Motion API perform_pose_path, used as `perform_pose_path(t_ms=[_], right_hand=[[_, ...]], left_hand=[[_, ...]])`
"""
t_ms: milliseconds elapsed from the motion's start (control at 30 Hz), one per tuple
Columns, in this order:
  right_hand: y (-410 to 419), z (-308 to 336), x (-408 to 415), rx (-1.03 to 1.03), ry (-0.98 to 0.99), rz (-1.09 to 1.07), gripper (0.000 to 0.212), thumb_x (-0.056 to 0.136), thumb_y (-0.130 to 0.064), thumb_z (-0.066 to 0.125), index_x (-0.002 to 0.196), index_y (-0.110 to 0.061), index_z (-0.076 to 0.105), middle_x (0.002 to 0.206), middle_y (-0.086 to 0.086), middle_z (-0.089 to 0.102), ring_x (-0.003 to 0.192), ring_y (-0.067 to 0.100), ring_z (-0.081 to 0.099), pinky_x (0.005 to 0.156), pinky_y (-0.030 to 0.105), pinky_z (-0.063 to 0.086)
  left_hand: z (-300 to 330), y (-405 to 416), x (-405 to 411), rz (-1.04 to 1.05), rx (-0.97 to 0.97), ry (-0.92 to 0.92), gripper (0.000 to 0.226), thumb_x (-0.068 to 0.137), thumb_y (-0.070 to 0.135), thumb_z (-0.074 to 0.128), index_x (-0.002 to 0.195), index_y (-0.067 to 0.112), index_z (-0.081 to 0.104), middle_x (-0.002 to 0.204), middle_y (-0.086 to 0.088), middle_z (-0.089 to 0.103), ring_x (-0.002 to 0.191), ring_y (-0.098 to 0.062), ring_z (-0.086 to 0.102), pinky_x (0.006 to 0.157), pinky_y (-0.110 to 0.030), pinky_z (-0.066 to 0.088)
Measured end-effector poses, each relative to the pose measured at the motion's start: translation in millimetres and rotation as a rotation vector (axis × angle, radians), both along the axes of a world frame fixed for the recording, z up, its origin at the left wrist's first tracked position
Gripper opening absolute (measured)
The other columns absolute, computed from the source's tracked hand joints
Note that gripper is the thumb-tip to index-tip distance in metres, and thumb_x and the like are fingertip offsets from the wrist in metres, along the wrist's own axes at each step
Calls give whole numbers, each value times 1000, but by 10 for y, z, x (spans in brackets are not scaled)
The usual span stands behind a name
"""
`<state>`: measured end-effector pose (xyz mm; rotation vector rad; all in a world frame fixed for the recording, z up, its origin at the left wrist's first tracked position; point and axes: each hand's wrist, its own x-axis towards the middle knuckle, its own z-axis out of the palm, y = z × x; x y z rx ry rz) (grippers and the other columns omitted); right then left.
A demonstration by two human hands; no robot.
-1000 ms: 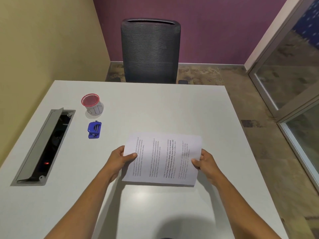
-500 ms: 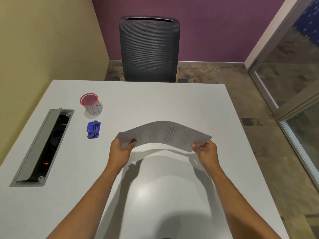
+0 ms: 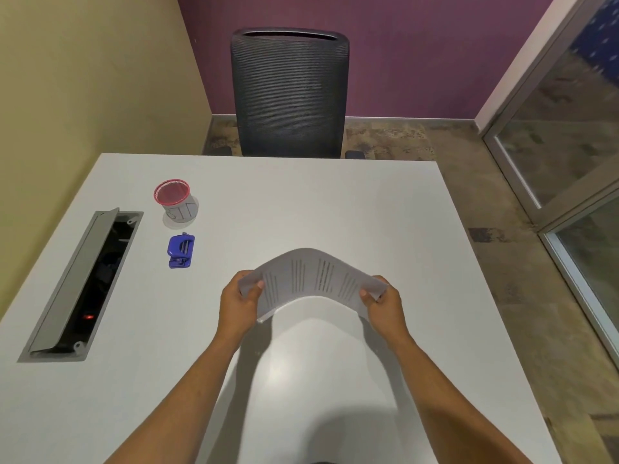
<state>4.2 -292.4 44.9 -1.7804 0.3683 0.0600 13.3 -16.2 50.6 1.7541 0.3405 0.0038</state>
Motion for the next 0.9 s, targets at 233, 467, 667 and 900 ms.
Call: perform_pose_path(t_ms=[233,467,667,900], right_hand=[[-36,86,29,-12,-55,-30,29,92,3,58,100,-25,59,93,-9,66,80,-7,63,67,8,49],[-13,-159,-147,3,84,-52,23,90,5,60,104,-13,59,91,2,65,83,19,61,69,22,49],[-40,-152,-125,5,28,-68,21,90,7,59,102,-11,61,89,-2,66,88,23,63,66,7,49],[-154,-203,-249,257,99,-326,74,87,-1,70,145,-21,30,140,1,43,123,20,48,101,32,41]], left_hand=[[89,9,31,14,-55,-91,27,84,13,71,95,36,62,100,6,68,94,-14,64,80,-31,52],[-99,-12,-105,26,-24,7,33,84,9,71,94,38,59,97,8,67,93,-13,64,74,-25,51],[-43,-44,-55,35,-51,-2,20,87,15,69,88,35,64,92,11,70,90,-12,65,79,-32,50],[151,-60,-14,-15,-199,-2,13,89,15,66,97,25,71,102,-2,72,97,-18,66,84,-37,53]])
